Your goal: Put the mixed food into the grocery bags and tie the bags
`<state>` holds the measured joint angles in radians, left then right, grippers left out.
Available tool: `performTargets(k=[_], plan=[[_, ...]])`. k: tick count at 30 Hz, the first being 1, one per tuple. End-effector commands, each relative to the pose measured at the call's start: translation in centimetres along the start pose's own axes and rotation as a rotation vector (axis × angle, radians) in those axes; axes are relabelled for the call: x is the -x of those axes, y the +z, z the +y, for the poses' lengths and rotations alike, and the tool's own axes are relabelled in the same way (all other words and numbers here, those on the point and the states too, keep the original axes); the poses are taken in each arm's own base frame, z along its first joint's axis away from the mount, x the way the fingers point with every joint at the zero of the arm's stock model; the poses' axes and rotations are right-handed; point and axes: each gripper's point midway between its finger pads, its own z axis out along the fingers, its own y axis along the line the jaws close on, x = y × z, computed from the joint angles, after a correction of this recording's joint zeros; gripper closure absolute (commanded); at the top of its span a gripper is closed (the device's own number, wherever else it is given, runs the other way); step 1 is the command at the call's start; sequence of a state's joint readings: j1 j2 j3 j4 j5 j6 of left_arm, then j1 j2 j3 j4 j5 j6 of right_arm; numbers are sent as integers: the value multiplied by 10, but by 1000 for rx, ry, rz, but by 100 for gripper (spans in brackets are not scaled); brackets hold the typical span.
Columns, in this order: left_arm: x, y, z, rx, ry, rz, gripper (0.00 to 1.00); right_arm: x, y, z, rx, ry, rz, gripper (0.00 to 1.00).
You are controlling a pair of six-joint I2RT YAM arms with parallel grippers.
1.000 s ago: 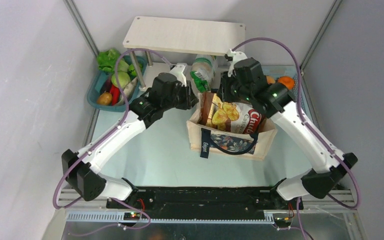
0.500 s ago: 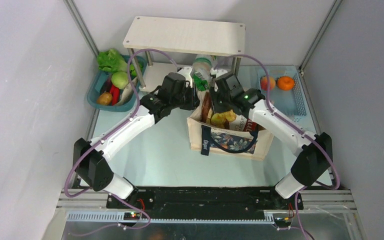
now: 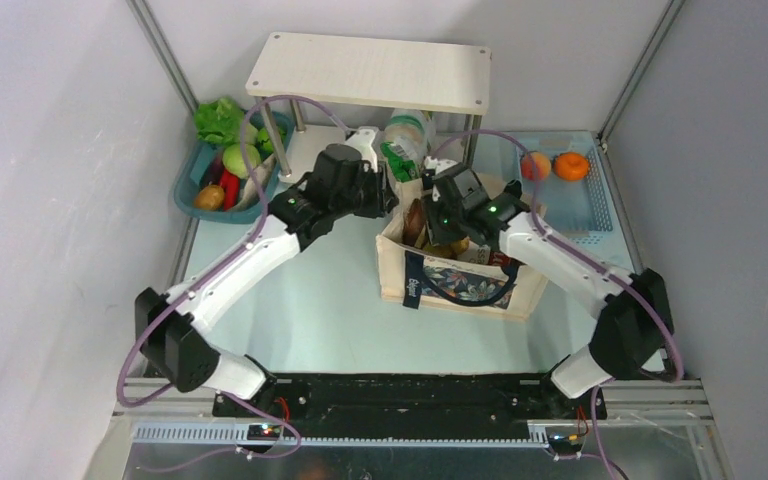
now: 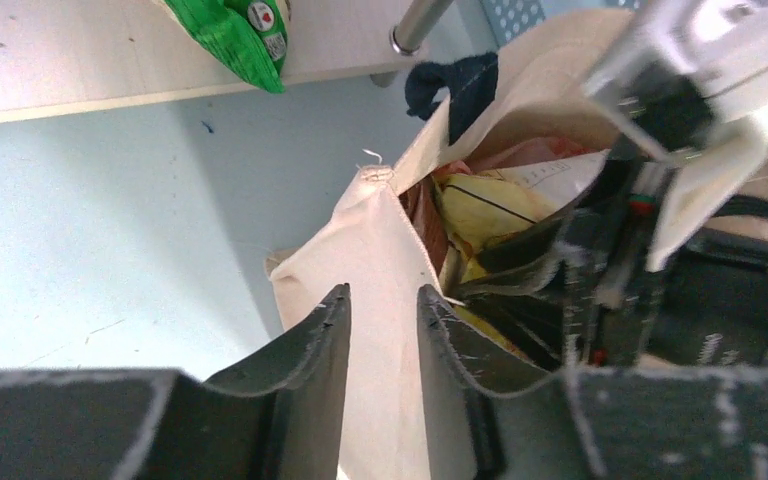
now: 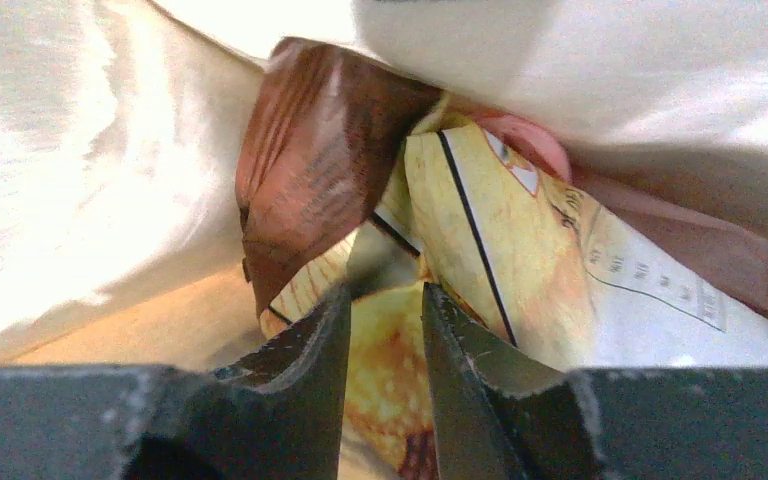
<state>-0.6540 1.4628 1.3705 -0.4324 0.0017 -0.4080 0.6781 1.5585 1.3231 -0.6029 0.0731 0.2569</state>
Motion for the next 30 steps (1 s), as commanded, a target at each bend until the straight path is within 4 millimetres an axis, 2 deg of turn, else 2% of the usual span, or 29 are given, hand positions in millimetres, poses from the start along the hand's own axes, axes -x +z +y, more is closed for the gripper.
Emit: performTargets(k=[1,4,6,7,8,9,10,13,15,18,21,22,24,26,27,28,29,30], plan=[[39,-47,6,17,12,-161,62,42,-64,-2,36,14,-177,62],[45,-72,14,31,0,-216,58,58,-106,-13,44,39,-276,58],[46,-87,18,31,-5,-246,55,61,-130,-24,33,63,-321,51],[45,-91,18,29,-7,-252,52,58,-136,-30,22,76,-319,43],[41,-98,18,17,-16,-259,43,60,-149,-41,2,97,-345,38],[37,-100,18,12,-23,-255,39,55,-154,-54,-31,126,-335,30],[34,-104,13,-19,-35,-252,32,54,-165,-62,-56,142,-354,27],[25,-101,-5,-114,-51,-202,24,36,-181,-97,-184,201,-320,20],[18,-89,-20,-172,-42,-142,22,25,-191,-115,-264,222,-305,16],[11,-75,-32,-205,-26,-94,20,9,-196,-132,-340,241,-270,12],[4,-58,-42,-218,-15,-47,19,-3,-195,-139,-382,267,-238,11],[2,-55,-44,-221,-14,-36,19,-10,-193,-144,-413,278,-215,12],[-3,-43,-43,-212,-14,-9,23,-21,-186,-151,-456,292,-178,20],[-8,-32,-39,-190,-16,11,33,-29,-175,-153,-467,303,-149,30],[-11,-27,-37,-180,-18,21,44,-31,-171,-153,-461,305,-139,35],[-12,-25,-35,-173,-19,25,50,-33,-166,-152,-457,311,-133,38],[-13,-21,-32,-157,-17,27,62,-33,-163,-151,-449,313,-126,47],[-13,-20,-30,-146,-15,25,69,-30,-160,-151,-443,316,-134,63]])
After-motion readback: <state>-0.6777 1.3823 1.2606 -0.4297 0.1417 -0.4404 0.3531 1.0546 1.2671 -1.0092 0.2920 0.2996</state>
